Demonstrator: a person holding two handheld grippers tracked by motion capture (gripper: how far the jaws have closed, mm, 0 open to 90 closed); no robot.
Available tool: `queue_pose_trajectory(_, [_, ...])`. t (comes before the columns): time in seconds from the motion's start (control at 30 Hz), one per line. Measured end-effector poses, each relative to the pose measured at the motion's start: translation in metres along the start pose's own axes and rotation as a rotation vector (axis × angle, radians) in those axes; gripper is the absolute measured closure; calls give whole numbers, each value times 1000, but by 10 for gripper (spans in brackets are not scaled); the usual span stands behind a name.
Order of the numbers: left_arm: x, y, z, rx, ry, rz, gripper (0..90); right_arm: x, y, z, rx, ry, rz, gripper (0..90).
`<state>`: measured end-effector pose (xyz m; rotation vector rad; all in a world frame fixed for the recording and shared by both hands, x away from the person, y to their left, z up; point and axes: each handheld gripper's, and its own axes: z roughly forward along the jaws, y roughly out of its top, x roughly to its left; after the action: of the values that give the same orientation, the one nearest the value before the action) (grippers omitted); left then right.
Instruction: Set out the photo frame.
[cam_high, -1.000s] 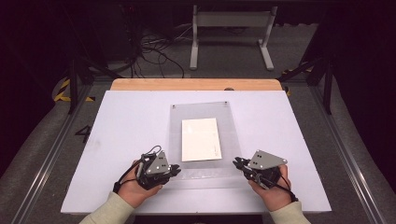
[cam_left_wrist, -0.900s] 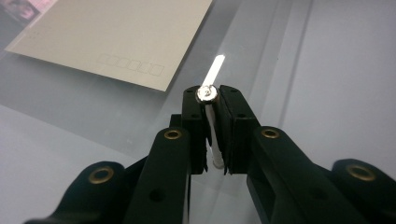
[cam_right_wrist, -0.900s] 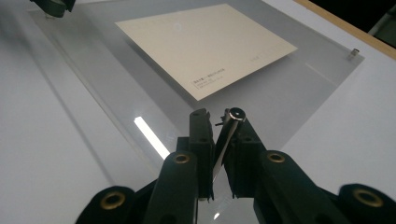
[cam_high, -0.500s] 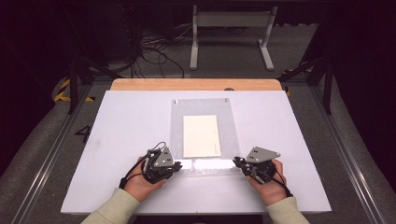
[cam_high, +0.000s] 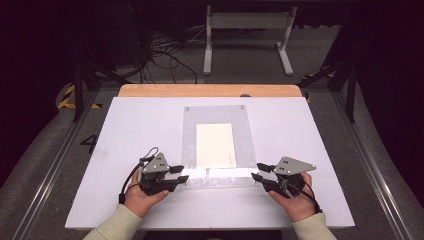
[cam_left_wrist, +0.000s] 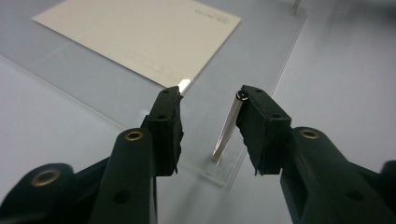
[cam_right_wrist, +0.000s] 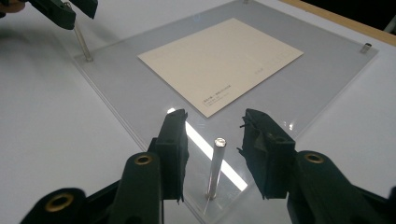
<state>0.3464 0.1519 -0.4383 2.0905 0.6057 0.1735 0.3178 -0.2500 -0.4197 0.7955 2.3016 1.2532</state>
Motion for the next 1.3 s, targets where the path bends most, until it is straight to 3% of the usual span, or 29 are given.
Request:
queue_pose_trajectory(0.17, [-5,-3,-2,-38,-22,-19,493,-6,-3,-9,-20,-13,31,571])
queue_pose_trajectory(0.3, [-6,-1,-4,-75,-66,-70,369,-10,-5,-15,-33,-25,50,571])
queue_pose_trajectory(0.4, [-8,-3,-2,-58,-70,-97,321,-13,-7,-18,-40,-32,59,572])
queue_pose_trajectory(0.53, [-13,-3,1,-72,-11,-76,464,-16,-9,-20,-46,-33,79,577])
queue_pose_trajectory(0.67, [-15,-1,9,-51,13,-48,507,-17,-10,-17,-41,-33,82,577])
queue_pose_trajectory(0.77, [-13,-3,16,-53,12,-59,535,-16,-10,-15,-38,-34,81,577])
queue_pose_trajectory(0.87, [-8,-2,19,-55,0,-68,638,-16,-10,-15,-43,-34,82,576])
queue_pose_trajectory(0.93, [-5,-1,20,-52,-28,-58,684,-16,-10,-16,-44,-33,83,576])
queue_pose_trajectory(1.0, [-5,-1,20,-48,-27,-44,749,-17,-11,-16,-43,-35,86,576])
queue_pose_trajectory(1.1, [-6,4,21,-9,-45,-13,816,-17,-11,-17,-44,-36,85,576])
queue_pose_trajectory(1.27, [-6,7,21,19,-40,37,836,-16,-11,-17,-48,-36,85,576])
queue_pose_trajectory(1.3, [-9,7,21,22,-11,103,844,-16,-11,-17,-48,-36,85,576])
